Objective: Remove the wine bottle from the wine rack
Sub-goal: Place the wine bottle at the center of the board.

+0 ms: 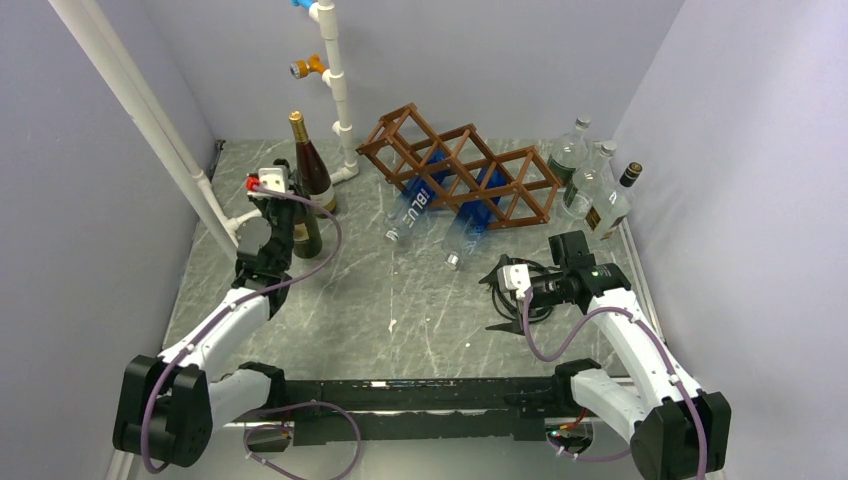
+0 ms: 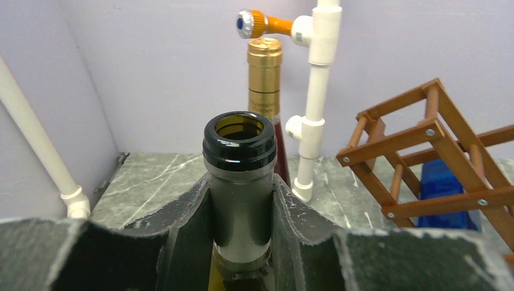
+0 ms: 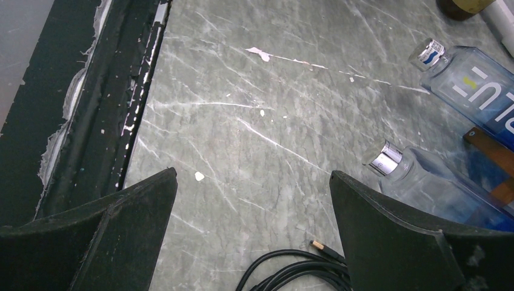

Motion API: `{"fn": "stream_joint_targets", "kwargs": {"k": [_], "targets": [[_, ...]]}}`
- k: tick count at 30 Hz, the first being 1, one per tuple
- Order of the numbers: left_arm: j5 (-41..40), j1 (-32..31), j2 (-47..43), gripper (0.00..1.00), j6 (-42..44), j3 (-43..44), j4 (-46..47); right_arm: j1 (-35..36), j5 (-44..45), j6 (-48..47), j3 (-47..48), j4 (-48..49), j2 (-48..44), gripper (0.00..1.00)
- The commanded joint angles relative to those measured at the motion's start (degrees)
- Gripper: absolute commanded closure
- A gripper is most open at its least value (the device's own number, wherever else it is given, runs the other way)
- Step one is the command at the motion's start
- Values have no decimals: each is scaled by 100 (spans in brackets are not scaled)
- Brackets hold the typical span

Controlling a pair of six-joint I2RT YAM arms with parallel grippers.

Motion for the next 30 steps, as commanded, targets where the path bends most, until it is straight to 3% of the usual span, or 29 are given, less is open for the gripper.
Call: {"fn": "stream_joint_targets", "kwargs": {"k": [1,10,30], "targets": [[-184,165,99,100,89,475,1100,-24,-77,-174,153,14,-84,0],[-532,346,643,100,160,567,1773,-21,-70,-184,158,0,-77,0],[-524,785,1587,100,82,919,2099,-35,-51,-175,154,14,-43,0]]}}
